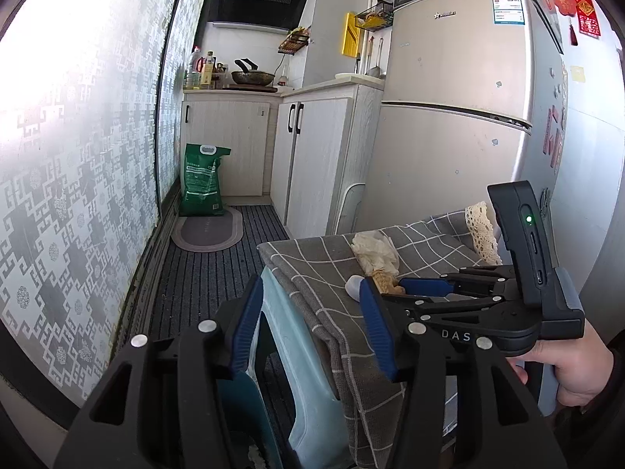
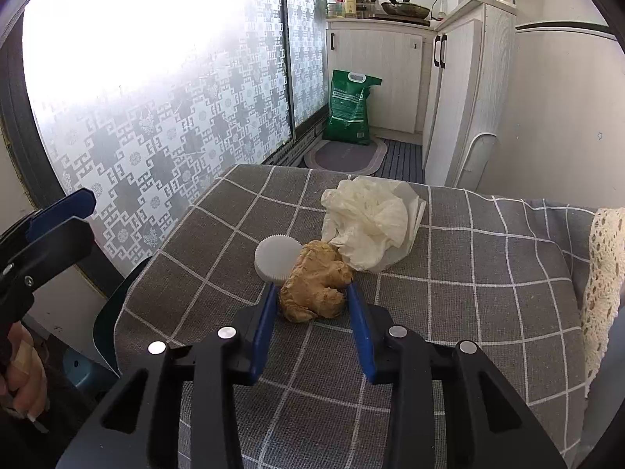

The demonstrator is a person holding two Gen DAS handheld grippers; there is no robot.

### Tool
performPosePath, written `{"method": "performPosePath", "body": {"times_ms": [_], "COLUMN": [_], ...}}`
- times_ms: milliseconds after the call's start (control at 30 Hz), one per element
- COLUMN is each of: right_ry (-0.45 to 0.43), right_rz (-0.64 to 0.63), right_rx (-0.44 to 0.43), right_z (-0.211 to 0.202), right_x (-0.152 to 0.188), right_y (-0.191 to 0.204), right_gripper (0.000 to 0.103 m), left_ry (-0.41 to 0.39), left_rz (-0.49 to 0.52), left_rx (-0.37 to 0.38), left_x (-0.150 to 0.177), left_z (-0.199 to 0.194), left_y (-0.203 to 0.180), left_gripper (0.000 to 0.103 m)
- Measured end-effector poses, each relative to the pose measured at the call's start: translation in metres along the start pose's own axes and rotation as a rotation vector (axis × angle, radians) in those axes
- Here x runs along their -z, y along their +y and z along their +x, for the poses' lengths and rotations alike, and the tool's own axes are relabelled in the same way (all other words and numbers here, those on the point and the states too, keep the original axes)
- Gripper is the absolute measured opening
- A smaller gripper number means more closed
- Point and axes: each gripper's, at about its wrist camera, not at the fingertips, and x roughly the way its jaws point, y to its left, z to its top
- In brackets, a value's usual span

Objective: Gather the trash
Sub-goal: 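Grasp the ginger root with the right tool while the left tool grasps the white round cap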

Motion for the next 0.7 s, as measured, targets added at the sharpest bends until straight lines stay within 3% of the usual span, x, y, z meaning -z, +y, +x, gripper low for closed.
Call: {"method": "performPosePath", "body": {"times_ms": [300, 600, 700], "right_ry": [-0.018, 0.005, 0.016], "right_rz": [0.018, 0.0, -0.004], "right_rx": [-0.031, 0.008, 0.017], "right_z": [-0.022, -0.036, -0.04], "right_x": [0.006, 0.021, 0.027], "right_y": [-0.015, -0.036, -0.044], "right_gripper": [0.036, 0.036, 0.036], "left_ry": [0.064, 0.183, 0.224], "left_rz": [0.052, 0.18, 0.179], "left_rx": [0.021, -0.036, -0.047], "left_x": [0.002, 0.005, 0.006], "left_z": [0.023, 0.062, 0.074], "left_y": [-0.02, -0.047, -0.049], "left_gripper": [0.056, 0.056, 0.056]}}
